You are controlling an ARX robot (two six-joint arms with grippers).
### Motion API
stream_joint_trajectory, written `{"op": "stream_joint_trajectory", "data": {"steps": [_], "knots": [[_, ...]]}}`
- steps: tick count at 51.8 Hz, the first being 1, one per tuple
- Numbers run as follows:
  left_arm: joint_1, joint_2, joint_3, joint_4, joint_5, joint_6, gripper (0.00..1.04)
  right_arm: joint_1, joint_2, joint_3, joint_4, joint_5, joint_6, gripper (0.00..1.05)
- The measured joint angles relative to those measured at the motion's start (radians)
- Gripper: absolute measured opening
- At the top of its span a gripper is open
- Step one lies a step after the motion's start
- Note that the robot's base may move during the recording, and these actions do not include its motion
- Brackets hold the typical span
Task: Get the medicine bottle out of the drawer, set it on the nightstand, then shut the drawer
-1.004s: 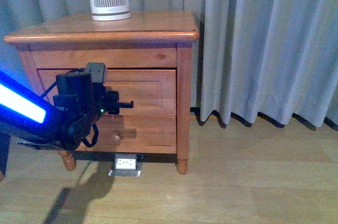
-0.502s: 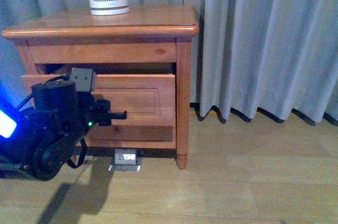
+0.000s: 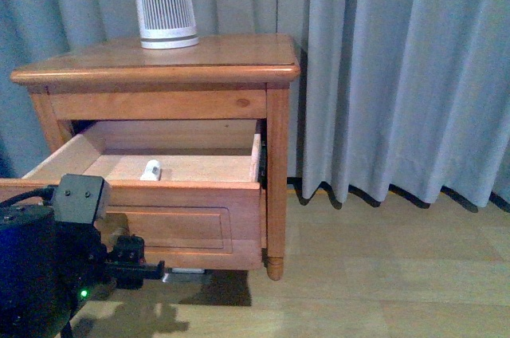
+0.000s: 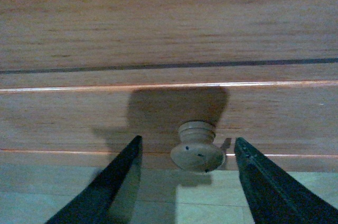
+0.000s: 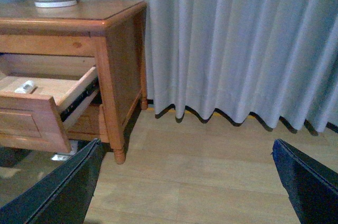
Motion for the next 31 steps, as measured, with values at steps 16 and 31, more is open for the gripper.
{"op": "stream_joint_trajectory", "data": {"steps": [16,31], "knots": [[0.023,-0.292,-0.089,-0.173,0.025,0.008,0.99,0.000,0.000,0.000,0.000,0.000,0.000,0.98],[0.057,-0.745,-0.206,-0.394,0.041,0.020,0.98,0.000,0.000,0.000,0.000,0.000,0.000,0.98]]}}
